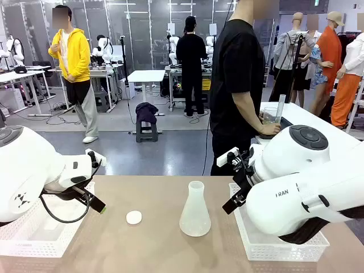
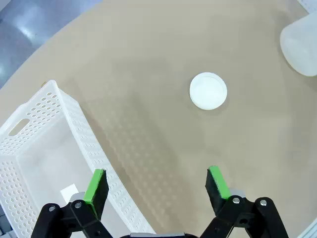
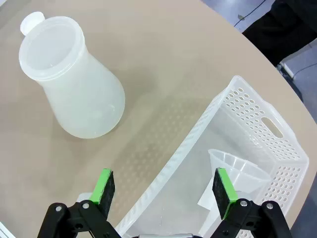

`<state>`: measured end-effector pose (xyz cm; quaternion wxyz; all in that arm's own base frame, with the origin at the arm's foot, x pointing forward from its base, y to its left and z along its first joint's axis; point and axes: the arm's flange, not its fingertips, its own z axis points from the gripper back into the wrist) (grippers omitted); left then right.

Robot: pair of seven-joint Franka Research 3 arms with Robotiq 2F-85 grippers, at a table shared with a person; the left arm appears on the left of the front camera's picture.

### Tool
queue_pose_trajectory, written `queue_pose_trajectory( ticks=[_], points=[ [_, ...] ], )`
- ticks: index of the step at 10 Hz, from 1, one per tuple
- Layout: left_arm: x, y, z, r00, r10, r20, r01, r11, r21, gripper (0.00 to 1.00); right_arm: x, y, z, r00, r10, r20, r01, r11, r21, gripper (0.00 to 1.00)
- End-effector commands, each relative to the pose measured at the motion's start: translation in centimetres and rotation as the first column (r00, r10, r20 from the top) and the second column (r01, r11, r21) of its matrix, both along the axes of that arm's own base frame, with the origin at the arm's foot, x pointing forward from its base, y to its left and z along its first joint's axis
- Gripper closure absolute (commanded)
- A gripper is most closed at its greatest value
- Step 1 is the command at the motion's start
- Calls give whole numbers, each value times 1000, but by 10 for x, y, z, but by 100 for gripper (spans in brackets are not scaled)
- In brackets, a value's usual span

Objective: Prepare the solutions needed for the experiment.
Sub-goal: Pick up the Plastic Funnel and insert it into the Big flask.

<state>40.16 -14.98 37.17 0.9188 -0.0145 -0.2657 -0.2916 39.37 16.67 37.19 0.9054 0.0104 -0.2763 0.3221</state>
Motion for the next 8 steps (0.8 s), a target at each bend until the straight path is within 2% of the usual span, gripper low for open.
queue_pose_trajectory(
  ticks=[1, 8],
  points=[
    [0, 0, 0, 1000, -1, 0, 1, 1000, 0, 0, 0, 0, 0, 1000, 0, 0, 0, 1000, 0, 0],
    [0, 0, 0, 1000, -1, 0, 1, 1000, 0, 0, 0, 0, 0, 1000, 0, 0, 0, 1000, 0, 0]
  ],
)
